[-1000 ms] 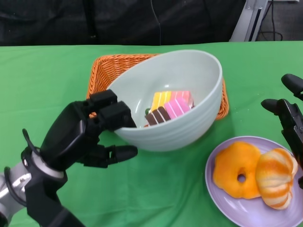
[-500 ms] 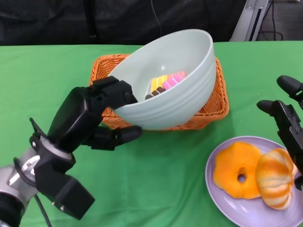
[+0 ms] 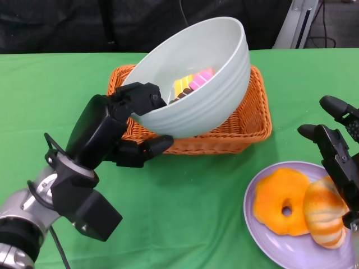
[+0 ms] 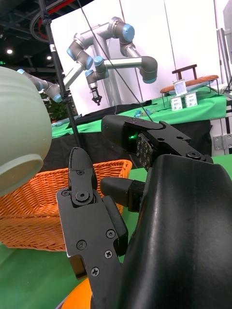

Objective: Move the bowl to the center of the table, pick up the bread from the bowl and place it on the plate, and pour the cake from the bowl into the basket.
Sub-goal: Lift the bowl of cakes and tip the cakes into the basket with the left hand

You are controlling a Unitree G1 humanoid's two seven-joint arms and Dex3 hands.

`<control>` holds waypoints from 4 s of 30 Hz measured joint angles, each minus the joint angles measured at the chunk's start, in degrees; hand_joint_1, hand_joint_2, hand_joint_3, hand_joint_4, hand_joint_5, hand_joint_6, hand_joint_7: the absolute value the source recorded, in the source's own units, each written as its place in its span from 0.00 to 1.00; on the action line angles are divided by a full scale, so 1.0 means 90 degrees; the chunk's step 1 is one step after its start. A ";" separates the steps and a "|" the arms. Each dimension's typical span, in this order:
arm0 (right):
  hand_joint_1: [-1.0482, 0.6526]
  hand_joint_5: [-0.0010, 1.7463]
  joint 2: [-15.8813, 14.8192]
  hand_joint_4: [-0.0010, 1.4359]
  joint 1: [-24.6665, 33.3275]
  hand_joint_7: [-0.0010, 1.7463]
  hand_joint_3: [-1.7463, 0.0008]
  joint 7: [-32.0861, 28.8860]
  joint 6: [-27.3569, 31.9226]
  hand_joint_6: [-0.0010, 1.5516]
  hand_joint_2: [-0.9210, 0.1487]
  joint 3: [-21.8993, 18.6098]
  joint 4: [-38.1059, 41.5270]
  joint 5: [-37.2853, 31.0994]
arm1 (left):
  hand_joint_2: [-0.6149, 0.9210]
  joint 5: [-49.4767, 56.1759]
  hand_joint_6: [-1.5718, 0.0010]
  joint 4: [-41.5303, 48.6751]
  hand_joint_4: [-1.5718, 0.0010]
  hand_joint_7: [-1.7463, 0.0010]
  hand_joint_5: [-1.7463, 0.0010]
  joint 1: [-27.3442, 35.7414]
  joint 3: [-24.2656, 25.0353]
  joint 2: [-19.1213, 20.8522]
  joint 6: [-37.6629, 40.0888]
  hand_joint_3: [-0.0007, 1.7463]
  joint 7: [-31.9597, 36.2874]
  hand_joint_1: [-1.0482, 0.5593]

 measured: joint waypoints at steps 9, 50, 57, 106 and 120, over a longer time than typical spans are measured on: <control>0.51 0.70 0.0017 0.35 -0.0007 0.39 0.85 0.0047 -0.0027 0.34 0.00 0.0003 0.0079 0.0002 | 0.88 -0.0388 0.61 0.0207 0.62 0.12 0.00 -0.0174 0.0100 -0.0278 -0.0010 0.52 -0.0533 0.59; 0.49 0.69 0.0005 0.36 0.0043 0.38 0.86 0.0293 0.0141 0.35 0.00 0.0021 -0.0073 -0.0009 | 0.86 -0.2939 0.59 0.0154 0.52 0.08 0.00 -0.0852 0.0982 -0.1921 0.1550 0.50 -0.3398 0.51; 0.50 0.70 -0.0002 0.36 0.0049 0.37 0.86 0.0300 0.0180 0.35 0.00 0.0025 -0.0074 -0.0009 | 0.82 -0.3907 0.55 0.0085 0.52 0.12 0.00 -0.0889 0.1436 -0.2314 0.2506 0.56 -0.4090 0.54; 0.56 0.74 -0.0015 0.46 0.0054 0.51 0.69 0.0671 0.0048 0.44 0.04 0.0006 0.0050 0.0011 | 0.85 -0.7550 0.57 -0.1753 0.56 0.06 0.00 -0.1073 0.3705 -0.2931 0.8733 0.58 -0.5061 0.58; 0.56 0.85 -0.0139 0.55 0.0026 0.73 0.61 0.1323 -0.0336 0.45 0.08 -0.0001 0.0452 0.0019 | 0.88 -0.7766 0.60 -0.1812 0.56 0.01 0.00 -0.1093 0.3870 -0.2948 0.9178 0.53 -0.4988 0.57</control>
